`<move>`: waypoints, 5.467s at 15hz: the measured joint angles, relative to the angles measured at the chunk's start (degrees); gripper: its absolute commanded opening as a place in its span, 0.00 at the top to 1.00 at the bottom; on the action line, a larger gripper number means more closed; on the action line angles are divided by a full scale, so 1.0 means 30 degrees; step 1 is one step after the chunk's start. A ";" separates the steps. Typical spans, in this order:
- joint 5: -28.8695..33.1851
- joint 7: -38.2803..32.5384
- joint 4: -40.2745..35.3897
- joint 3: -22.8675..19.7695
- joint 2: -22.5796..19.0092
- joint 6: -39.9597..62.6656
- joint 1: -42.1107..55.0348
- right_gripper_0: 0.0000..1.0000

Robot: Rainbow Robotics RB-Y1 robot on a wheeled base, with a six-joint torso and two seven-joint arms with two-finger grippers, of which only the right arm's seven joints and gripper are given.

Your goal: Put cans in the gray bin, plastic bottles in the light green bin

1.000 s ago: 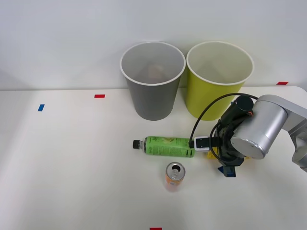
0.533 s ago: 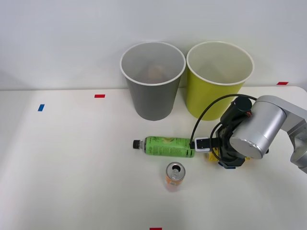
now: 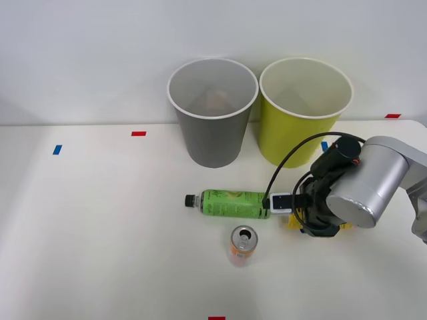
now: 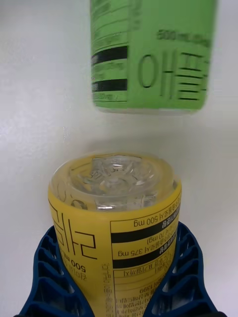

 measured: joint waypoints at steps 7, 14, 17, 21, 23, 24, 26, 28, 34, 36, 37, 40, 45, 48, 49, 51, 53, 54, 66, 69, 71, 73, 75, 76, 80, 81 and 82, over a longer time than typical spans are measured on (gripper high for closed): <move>-0.1219 -0.1608 -0.5392 -0.7105 0.1862 -0.0003 0.4396 1.00; -0.4875 -0.6488 -0.8951 -1.2533 0.3710 -0.0045 0.5485 1.00; -0.6134 -0.7998 -0.9653 -1.4155 0.4441 -0.0593 0.5459 1.00; -0.7548 -1.0191 -0.9946 -1.5669 0.5350 -0.2112 0.4564 1.00; -0.7395 -1.1086 -0.9239 -1.6097 0.6160 -0.2950 0.3481 1.00; -0.7305 -1.1079 -0.8609 -1.6274 0.6484 -0.3476 0.2991 1.00; -0.7063 -1.1024 -0.7285 -1.6382 0.6512 -0.4525 0.1936 1.00; -0.6698 -1.0998 -0.5670 -1.6403 0.6184 -0.5317 0.0821 1.00; -0.3098 -1.0837 -0.1144 -1.4926 0.6435 -1.0281 -0.1076 1.00; -0.1836 -1.0710 -0.0065 -1.4553 0.6606 -1.0463 -0.1826 1.00; -0.1466 -1.0647 0.0339 -1.4454 0.6699 -1.0472 -0.2079 1.00; -0.1066 -1.0307 0.1116 -1.4272 0.7067 -1.0501 -0.2511 1.00; -0.0292 -0.9612 0.2733 -1.4083 0.7701 -1.0797 -0.3427 0.95; 0.0123 -0.9366 0.2893 -1.3928 0.7692 -1.0996 -0.3444 0.00; 0.0157 -0.9332 0.2900 -1.3899 0.7675 -1.1001 -0.3426 0.00; 0.0124 -0.9314 0.2917 -1.3795 0.7606 -1.0996 -0.3405 0.00; -0.0103 -0.9205 0.2827 -1.3680 0.7510 -1.1047 -0.3148 0.00; -0.0216 -0.9107 0.2611 -1.3667 0.7500 -1.1159 -0.2728 0.00; 0.0514 -0.5563 -0.8665 -1.4369 0.7498 -1.5103 1.0312 0.00; 0.0568 -0.5524 -0.8899 -1.3548 0.7499 -2.0171 1.3533 0.00; 0.0708 -0.5407 -0.8948 -1.2817 0.7500 -2.3491 1.6549 0.00; 0.0860 -0.5235 -0.8968 -1.2250 0.7509 -2.5810 1.9306 0.00; 0.0948 -0.5120 -0.8977 -1.1849 0.7852 -2.7125 2.1644 0.00; 0.0985 -0.5072 -0.8975 -1.1686 0.8367 -2.7353 2.2610 0.00; 0.1170 -0.4790 -0.8851 -1.0758 1.0833 -2.7483 2.4566 0.00; 0.1218 -0.4697 -0.8699 -1.0480 1.1308 -2.7491 2.4776 0.00; 0.1266 -0.4616 -0.8492 -1.0295 1.1716 -2.7498 2.4913 0.00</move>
